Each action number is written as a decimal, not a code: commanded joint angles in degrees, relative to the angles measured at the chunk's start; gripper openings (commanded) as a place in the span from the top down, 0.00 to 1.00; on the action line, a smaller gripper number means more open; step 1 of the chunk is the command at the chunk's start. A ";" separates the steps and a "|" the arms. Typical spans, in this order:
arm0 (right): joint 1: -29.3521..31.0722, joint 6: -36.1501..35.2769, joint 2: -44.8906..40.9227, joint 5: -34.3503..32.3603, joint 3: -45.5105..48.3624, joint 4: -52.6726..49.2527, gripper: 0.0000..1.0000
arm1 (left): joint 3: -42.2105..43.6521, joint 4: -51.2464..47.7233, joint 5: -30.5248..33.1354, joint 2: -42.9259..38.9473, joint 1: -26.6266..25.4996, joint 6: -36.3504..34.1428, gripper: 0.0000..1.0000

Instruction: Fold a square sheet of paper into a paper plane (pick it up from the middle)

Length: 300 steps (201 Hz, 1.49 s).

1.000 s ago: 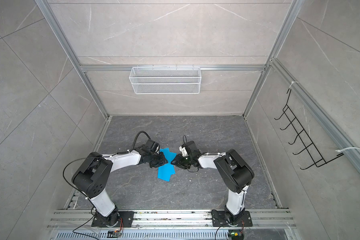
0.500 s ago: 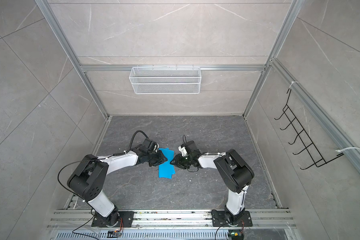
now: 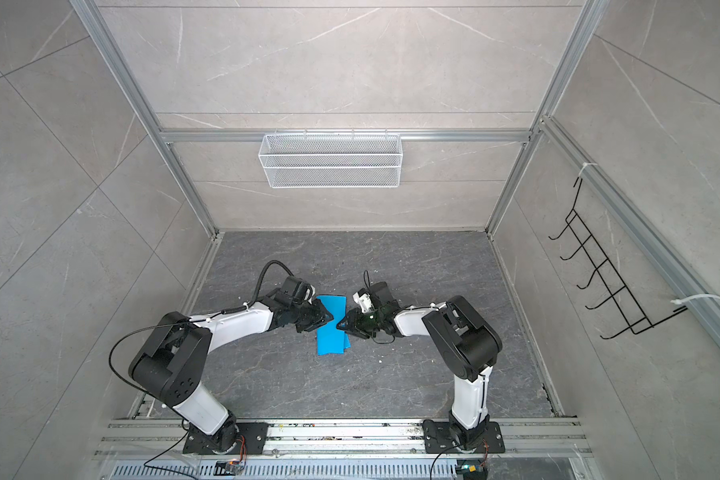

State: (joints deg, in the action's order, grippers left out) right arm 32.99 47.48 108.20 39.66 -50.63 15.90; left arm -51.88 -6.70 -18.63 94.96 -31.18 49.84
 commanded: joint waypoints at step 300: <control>0.05 -17.50 10.44 -2.48 -20.02 -24.99 0.99 | -2.88 -5.88 -0.94 2.16 5.18 -6.78 0.45</control>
State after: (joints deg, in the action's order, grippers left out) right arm 32.97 31.59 116.90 36.27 -69.12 -7.09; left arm -52.42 -12.43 -17.65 95.96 -26.11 44.99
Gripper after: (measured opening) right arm 0.050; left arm 0.568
